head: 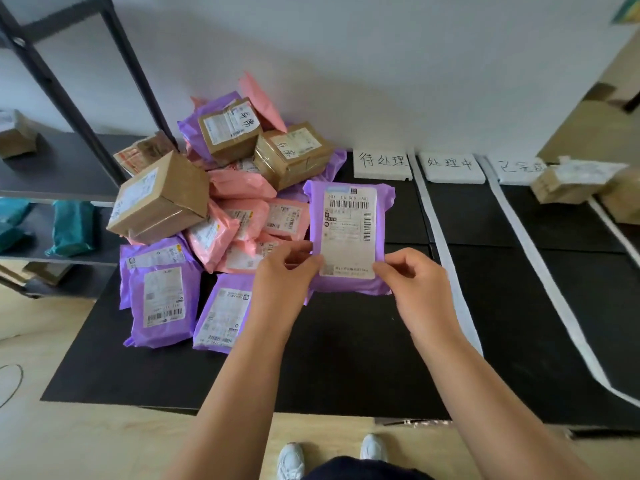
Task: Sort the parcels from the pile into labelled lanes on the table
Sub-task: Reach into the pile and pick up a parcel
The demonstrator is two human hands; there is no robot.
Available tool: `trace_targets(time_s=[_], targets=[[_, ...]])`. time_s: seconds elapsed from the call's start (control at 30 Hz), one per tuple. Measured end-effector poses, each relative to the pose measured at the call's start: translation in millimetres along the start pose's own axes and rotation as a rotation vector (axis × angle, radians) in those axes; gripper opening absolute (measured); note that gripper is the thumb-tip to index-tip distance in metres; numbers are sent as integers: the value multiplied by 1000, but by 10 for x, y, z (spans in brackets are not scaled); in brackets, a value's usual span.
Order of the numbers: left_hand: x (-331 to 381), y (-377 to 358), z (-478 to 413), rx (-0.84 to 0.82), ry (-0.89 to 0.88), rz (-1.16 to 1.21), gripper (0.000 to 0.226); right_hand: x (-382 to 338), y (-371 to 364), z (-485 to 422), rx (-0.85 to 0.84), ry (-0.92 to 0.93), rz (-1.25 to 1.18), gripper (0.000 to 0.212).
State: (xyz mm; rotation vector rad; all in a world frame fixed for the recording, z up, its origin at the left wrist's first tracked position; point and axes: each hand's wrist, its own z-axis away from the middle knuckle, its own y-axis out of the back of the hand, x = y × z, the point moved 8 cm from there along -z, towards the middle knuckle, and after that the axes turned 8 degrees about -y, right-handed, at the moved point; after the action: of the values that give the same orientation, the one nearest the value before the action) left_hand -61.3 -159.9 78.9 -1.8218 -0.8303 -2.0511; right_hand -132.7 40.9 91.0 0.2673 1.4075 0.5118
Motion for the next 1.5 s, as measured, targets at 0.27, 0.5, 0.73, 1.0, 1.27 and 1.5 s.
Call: trace_targets(time_s=[0.27,0.5,0.73,1.0,1.27,1.5], targets=[[605,-29,66,90,-96,250,11,-222,328,247,-8,92,-58,7],[728,21,162,157,-81,270,7,-234,410,340,-58,63,-155,12],[881,1,308,86,-114,328,9,-380,611,381,19,84,-331,22],[1020,-117,439,-58,-123,337,8,-594,862,338,146,127,-335,15],[1070,-139,456,-46,-121,341,5,-617,974,402,225,191,-307,15],[1306,-108,477,28,-211,300,13,-746,1056,454,195,267,-346,18]])
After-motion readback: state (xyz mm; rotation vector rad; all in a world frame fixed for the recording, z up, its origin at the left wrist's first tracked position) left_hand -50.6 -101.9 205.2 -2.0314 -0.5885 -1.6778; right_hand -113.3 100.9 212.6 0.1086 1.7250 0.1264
